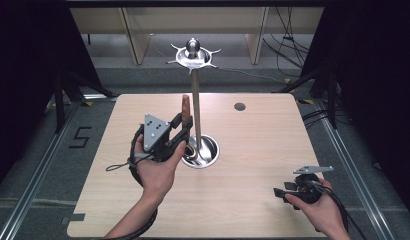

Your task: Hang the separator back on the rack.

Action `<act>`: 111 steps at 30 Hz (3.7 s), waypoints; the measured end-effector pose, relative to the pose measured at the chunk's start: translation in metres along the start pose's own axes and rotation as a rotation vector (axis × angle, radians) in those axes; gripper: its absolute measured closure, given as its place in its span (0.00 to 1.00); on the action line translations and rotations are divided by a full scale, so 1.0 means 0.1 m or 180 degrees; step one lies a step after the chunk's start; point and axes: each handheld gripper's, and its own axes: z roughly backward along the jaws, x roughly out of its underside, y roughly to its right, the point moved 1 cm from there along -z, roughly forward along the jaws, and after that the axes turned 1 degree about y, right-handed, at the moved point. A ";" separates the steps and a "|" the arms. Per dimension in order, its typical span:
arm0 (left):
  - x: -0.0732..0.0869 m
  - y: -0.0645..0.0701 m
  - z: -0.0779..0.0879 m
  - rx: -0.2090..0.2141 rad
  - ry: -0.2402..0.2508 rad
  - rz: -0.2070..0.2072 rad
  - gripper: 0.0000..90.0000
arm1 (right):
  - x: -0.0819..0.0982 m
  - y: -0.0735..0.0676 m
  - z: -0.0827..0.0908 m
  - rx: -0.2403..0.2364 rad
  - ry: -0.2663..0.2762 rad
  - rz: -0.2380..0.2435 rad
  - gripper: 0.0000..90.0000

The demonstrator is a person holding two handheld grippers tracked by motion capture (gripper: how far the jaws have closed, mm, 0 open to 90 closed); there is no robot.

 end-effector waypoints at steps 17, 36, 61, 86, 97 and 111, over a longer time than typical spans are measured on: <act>-0.12 -0.01 0.02 -0.0027 0.0105 0.0012 0.74 | 0.00 0.00 0.00 0.0013 -0.0006 -0.0004 0.52; -0.18 0.04 -0.04 -0.0007 0.0145 -0.0020 0.74 | 0.00 0.04 -0.04 -0.0030 0.0186 0.0068 0.52; -0.28 0.05 -0.05 -0.0037 0.0225 -0.0069 0.74 | 0.00 0.04 -0.04 -0.0016 0.0205 0.0093 0.52; -0.36 0.08 -0.08 -0.0070 0.0287 -0.0102 0.74 | 0.01 -0.01 -0.03 -0.0031 0.0118 -0.0117 0.52; -0.39 0.10 -0.10 -0.0071 0.0297 -0.0106 0.74 | 0.02 -0.01 -0.06 0.0116 0.0253 -0.0084 0.52; -0.43 0.11 -0.10 -0.0081 0.0336 -0.0110 0.74 | 0.01 0.00 -0.04 0.0114 0.0176 -0.0034 0.51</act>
